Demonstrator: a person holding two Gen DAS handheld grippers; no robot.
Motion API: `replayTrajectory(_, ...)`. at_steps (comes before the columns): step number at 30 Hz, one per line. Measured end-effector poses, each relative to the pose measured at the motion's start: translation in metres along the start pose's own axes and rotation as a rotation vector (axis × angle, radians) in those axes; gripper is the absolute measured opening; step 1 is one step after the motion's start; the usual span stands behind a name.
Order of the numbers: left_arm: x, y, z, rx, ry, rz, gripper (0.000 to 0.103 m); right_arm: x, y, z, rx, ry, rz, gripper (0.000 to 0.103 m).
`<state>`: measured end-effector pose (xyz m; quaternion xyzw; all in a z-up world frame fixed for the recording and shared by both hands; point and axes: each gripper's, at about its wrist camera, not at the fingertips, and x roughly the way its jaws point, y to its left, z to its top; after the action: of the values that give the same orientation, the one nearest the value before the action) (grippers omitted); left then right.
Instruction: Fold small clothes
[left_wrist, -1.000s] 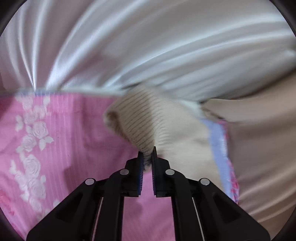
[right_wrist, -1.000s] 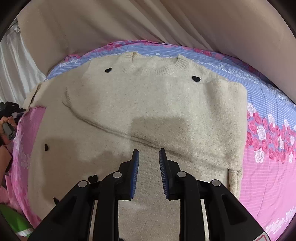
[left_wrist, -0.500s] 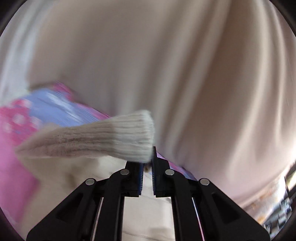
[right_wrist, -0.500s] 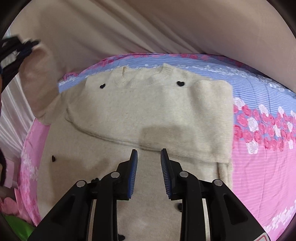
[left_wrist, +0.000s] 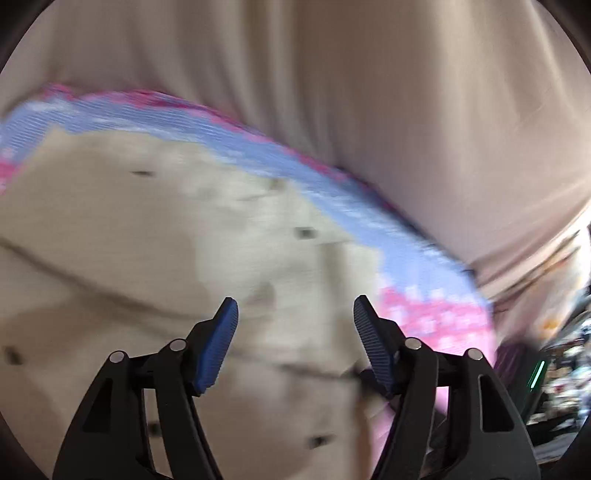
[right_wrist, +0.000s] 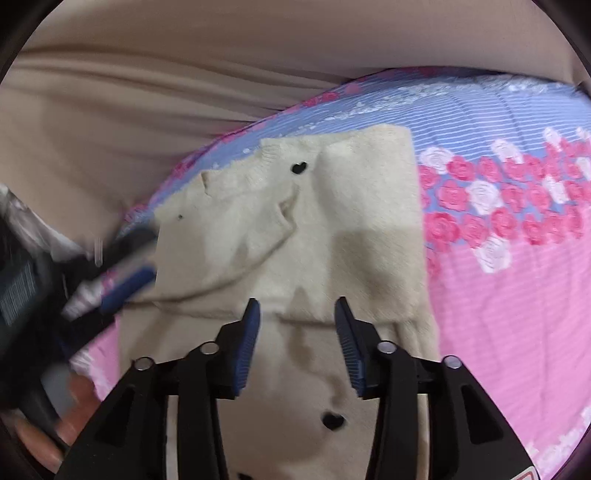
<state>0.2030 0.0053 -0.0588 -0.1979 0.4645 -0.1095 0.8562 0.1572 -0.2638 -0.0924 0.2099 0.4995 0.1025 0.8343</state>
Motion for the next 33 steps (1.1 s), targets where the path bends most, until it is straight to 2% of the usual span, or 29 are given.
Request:
replayTrajectory(5, -0.023, 0.078, 0.001, -0.050, -0.024, 0.118, 0.064, 0.050, 0.008, 0.031, 0.076, 0.055, 0.065, 0.049)
replayTrajectory(9, -0.042, 0.123, -0.001, -0.143, -0.042, 0.152, 0.066, 0.086, 0.022, 0.041, 0.115, 0.070, 0.077, 0.049)
replayTrajectory(10, -0.044, 0.131, -0.001, -0.151, -0.047, 0.160, 0.066, 0.092, 0.023, 0.043, 0.128, 0.072, 0.073, 0.043)
replayTrajectory(11, -0.047, 0.138, -0.002, -0.161, -0.051, 0.178, 0.067, 0.096, 0.027, 0.045, 0.138, 0.062, 0.075, 0.033)
replayTrajectory(12, -0.047, 0.141, -0.002, -0.166, -0.053, 0.182, 0.067, 0.097, 0.032, 0.048, 0.135, 0.043, 0.083, 0.012)
replayTrajectory(14, -0.043, 0.148, -0.003, -0.181, -0.053, 0.199, 0.067, 0.090, 0.042, 0.056, 0.120, 0.005, 0.106, 0.011)
replayTrajectory(18, -0.044, 0.165, -0.004, -0.229, -0.059, 0.205, 0.067, 0.031, 0.066, 0.076, 0.009, -0.171, 0.130, 0.011)
replayTrajectory(22, -0.043, 0.177, -0.002, -0.276, -0.064, 0.174, 0.067, -0.012, 0.052, 0.084, -0.019, -0.272, 0.059, 0.011)
replayTrajectory(24, -0.037, 0.185, 0.001, -0.317, -0.060, 0.149, 0.067, -0.005, 0.028, 0.079, -0.025, -0.233, -0.051, 0.011)
replayTrajectory(27, -0.024, 0.199, 0.008, -0.396, -0.063, 0.113, 0.067, 0.036, -0.005, 0.064, 0.003, -0.094, -0.171, 0.012)
replayTrajectory(29, -0.015, 0.214, 0.013, -0.491, -0.046, 0.084, 0.067, 0.049, -0.009, 0.055, 0.011, -0.062, -0.192, 0.012)
replayTrajectory(33, -0.002, 0.235, 0.018, -0.625, -0.020, 0.067, 0.067, 0.050, -0.004, 0.050, 0.038, -0.092, -0.173, 0.013)
